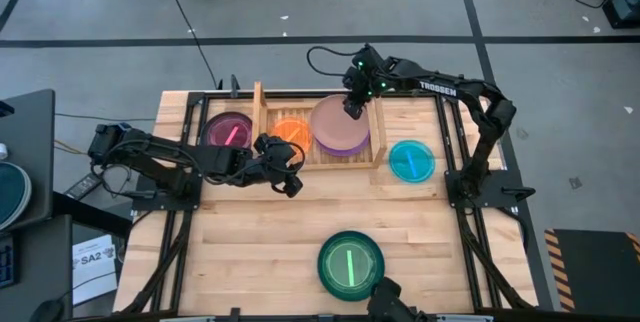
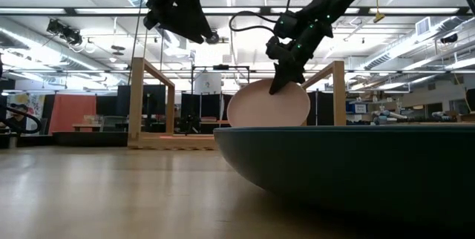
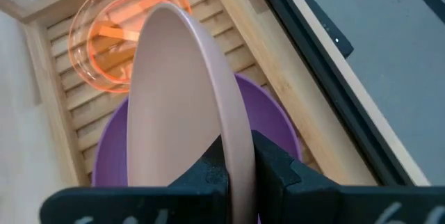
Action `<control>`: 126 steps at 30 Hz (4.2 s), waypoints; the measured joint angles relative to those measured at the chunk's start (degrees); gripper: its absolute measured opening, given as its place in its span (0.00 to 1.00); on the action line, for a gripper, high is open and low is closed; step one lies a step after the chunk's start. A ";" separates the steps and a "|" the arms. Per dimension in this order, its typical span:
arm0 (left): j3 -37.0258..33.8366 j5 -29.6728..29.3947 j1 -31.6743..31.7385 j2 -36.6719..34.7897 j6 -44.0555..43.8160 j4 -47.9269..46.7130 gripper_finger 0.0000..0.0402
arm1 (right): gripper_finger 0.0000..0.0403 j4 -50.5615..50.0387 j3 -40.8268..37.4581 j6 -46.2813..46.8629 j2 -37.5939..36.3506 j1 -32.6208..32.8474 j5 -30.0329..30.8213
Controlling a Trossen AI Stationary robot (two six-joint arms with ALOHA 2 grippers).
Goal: Place and stack plates onto a shelf
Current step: Stack the large pink plate on top of the purple plate on the shelf, then stack the small pink plate on top of the small orange plate on the shelf
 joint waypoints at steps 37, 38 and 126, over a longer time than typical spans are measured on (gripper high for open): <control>0.00 0.04 0.00 0.00 -0.02 0.00 0.40 | 0.38 -0.41 -0.24 -0.73 0.11 0.09 2.98; 0.00 0.04 0.00 0.00 -0.01 0.00 0.40 | 0.40 -0.41 -0.24 -0.75 0.11 0.09 2.98; 4.94 30.80 70.76 -0.02 36.17 -35.58 0.40 | 0.61 -3.38 -0.20 0.67 -13.72 20.81 4.18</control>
